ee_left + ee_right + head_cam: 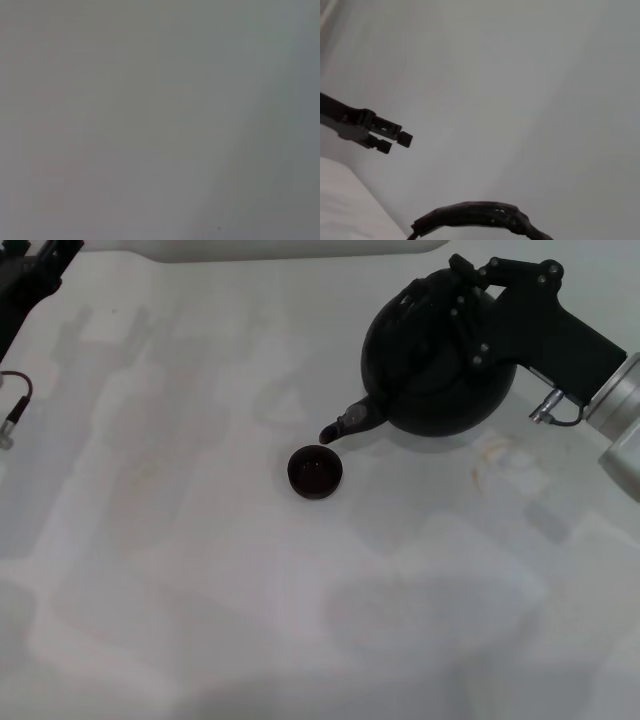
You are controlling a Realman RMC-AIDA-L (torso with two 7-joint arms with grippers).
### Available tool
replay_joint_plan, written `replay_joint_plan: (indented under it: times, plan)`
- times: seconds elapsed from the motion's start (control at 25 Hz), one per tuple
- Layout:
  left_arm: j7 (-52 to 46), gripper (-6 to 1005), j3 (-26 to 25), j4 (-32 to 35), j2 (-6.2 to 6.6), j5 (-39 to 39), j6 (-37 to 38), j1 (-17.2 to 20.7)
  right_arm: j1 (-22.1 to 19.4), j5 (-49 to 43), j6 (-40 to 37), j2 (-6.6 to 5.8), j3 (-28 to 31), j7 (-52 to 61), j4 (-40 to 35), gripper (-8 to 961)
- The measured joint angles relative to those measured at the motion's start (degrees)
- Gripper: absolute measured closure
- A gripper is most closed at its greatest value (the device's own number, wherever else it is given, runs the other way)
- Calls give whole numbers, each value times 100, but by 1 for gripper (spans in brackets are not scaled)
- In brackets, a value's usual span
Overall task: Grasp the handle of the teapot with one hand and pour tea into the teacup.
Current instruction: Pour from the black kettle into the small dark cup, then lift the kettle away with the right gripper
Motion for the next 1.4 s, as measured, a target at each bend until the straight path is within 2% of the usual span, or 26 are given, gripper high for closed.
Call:
replay_joint_plan:
  times: [0.44,1.4]
  plan:
    - [3,111,0,0,-3,-1,-26,-5,3,11,38,-1,-55,-624,-33,830]
    - [-1,111,0,-18,-4,17,-34,14,5,11,68,-1,-42,-978,15,837]
